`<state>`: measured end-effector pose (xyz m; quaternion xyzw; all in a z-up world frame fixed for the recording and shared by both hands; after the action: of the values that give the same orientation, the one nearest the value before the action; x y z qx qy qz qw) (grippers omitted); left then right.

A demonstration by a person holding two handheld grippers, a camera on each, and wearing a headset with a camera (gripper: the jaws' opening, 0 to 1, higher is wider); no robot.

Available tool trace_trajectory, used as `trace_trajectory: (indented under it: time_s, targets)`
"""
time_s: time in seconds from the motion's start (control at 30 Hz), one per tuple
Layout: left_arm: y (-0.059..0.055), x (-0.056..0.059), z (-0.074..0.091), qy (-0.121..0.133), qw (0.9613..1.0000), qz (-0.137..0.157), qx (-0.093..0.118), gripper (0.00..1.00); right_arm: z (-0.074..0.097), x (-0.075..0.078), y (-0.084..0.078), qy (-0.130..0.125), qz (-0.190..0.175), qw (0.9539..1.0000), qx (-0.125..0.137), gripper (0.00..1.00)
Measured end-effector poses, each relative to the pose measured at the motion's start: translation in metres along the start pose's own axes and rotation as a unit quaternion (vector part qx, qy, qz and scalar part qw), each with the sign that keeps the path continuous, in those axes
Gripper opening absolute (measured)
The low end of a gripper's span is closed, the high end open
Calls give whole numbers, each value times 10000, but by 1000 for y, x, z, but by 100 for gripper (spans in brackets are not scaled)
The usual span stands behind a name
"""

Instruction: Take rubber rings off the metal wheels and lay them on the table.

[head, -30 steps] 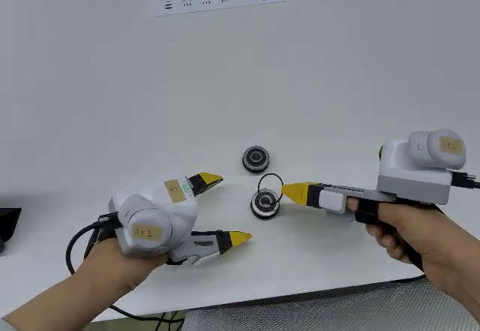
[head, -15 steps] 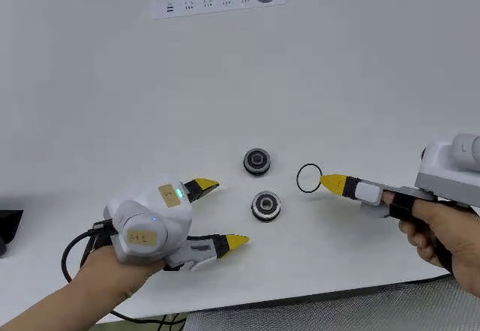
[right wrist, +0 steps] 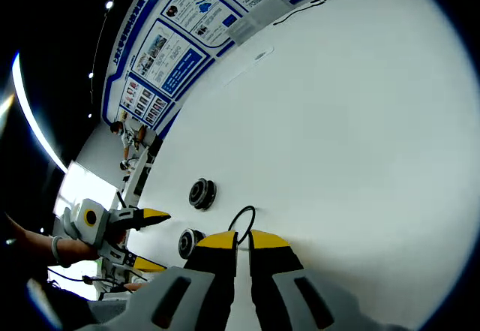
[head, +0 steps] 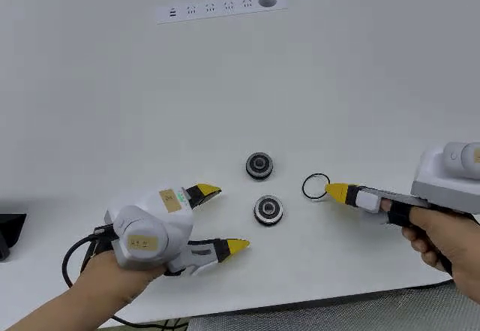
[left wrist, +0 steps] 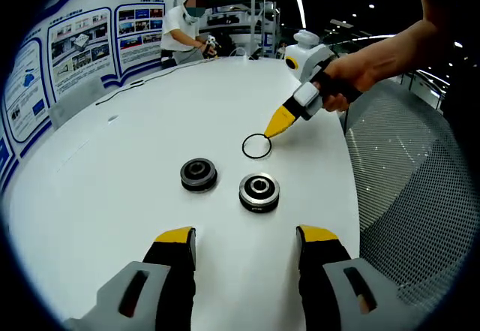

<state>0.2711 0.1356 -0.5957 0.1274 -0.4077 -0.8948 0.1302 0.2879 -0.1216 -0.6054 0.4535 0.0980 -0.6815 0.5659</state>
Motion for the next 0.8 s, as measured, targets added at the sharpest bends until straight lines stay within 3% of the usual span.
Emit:
trace_trajectory:
  time_s: [0.4,0.8]
  targets:
    - [1,-1,1,5,10000,-3,14,52,2,2,5,-255,537,9982,26,20]
    - [17,-2,-6,-59,9998,-126,164,41,-4,-11,1,68,607,9981,-31,22]
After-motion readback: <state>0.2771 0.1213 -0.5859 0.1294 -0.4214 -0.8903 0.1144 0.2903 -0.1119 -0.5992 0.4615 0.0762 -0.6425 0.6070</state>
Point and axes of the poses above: the centre of the closed fingertips' face, and the gripper's own axes: z roughly backward along the fingers, x roughly to its right, y roughly out of its top, the point moved 9 cm from there along z, roughly backward along the fingers, and after that the axes turned 11 degrees about -z, right-handed, at the moved point
